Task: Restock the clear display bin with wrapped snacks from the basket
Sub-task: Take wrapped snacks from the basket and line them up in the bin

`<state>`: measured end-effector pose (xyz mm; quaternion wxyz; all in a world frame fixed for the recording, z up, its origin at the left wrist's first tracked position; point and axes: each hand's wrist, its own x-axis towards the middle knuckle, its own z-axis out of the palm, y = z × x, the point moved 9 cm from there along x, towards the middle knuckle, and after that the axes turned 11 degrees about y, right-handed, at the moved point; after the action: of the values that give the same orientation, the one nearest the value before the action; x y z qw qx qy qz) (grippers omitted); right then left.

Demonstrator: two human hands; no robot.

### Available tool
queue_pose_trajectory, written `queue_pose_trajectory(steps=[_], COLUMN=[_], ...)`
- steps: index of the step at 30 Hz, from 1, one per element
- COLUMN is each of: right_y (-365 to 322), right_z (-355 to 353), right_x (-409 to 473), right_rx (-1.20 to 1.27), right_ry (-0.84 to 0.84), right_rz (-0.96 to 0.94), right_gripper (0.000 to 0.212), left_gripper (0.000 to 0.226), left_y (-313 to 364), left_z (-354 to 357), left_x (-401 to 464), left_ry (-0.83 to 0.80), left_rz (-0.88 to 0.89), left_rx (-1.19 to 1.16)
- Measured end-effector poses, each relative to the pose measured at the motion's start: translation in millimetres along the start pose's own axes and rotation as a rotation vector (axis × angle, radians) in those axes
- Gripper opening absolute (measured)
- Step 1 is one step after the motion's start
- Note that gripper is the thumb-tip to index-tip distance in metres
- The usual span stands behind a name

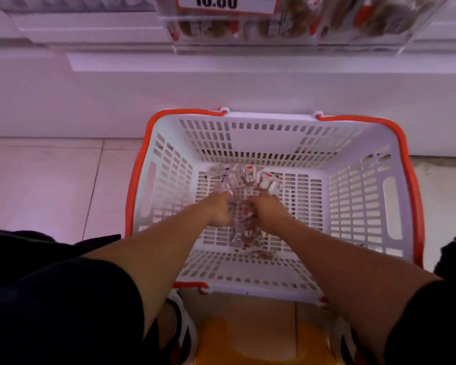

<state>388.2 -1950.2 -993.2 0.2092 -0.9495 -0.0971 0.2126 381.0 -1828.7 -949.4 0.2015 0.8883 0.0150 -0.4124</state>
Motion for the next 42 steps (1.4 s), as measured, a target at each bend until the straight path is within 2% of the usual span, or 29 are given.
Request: queue_pose_trajectory(steps=[2,4,7,10,12,15,16,19,20,22,25,28,32,34,36,39,42], right_y=[14,30,40,45,47,52,54,63,65,69,65,50,21,5,-12,-39,-62], right_z=[-12,-8,6,8,6,0,-2,-7,-8,-10,-15,-27,-56,-72,-88,-119,-163], right_x=[2,-3,-22,-32,-33,-32,-32,-34,-36,-40,-45,-45,-38,-36,-39,-45,-52], right_rx=[0.212,0.425,0.687,0.846,0.895,0.89,0.871,0.892,0.924,0.939,1.016,1.159,1.233,1.234,1.219,1.172,1.139], right_ry=[0.049,-0.045,-0.243,-0.276,-0.279,-0.26,-0.245,-0.168,-0.143,-0.12,-0.108,-0.077,0.012,0.016,-0.012,-0.062,-0.062], right_rz=[0.111,0.281,0.526,0.685,0.718,0.706,0.699,0.739,0.77,0.809,0.833,0.853,0.763,0.692,0.608,0.501,0.427], right_gripper=[0.015,0.017,0.017,0.024,0.022,0.02,0.021,0.024,0.029,0.036,0.037,0.028,0.031,0.035,0.031,0.012,0.018], left_gripper=[0.095,0.103,0.103,0.092,0.085,0.085,0.078,0.023,0.014,0.016,0.016,0.019,0.053,0.062,0.052,0.032,0.019], left_y=[-4,-5,-4,-3,-5,-8,-8,-16,-22,-24,-12,7,45,52,53,57,68], left_z=[24,42,60,70,71,72,75,68,66,71,64,58,41,28,11,-19,-61], left_x=[2,2,3,3,4,9,11,9,9,8,5,-1,-14,-25,-37,-59,-89], left_ry=[-0.016,0.023,0.086,0.053,0.12,0.202,0.186,0.216,0.228,0.147,0.063,-0.03,-0.173,-0.18,-0.142,-0.111,-0.103], left_rz=[-0.064,-0.103,-0.101,-0.115,-0.146,-0.182,-0.186,-0.32,-0.395,-0.492,-0.453,-0.458,-0.322,-0.296,-0.265,-0.187,-0.083], left_rx=[-0.165,-0.239,-0.104,0.029,0.019,-0.013,-0.039,-0.314,-0.47,-0.685,-0.911,-1.151,-1.313,-1.328,-1.33,-1.279,-1.199])
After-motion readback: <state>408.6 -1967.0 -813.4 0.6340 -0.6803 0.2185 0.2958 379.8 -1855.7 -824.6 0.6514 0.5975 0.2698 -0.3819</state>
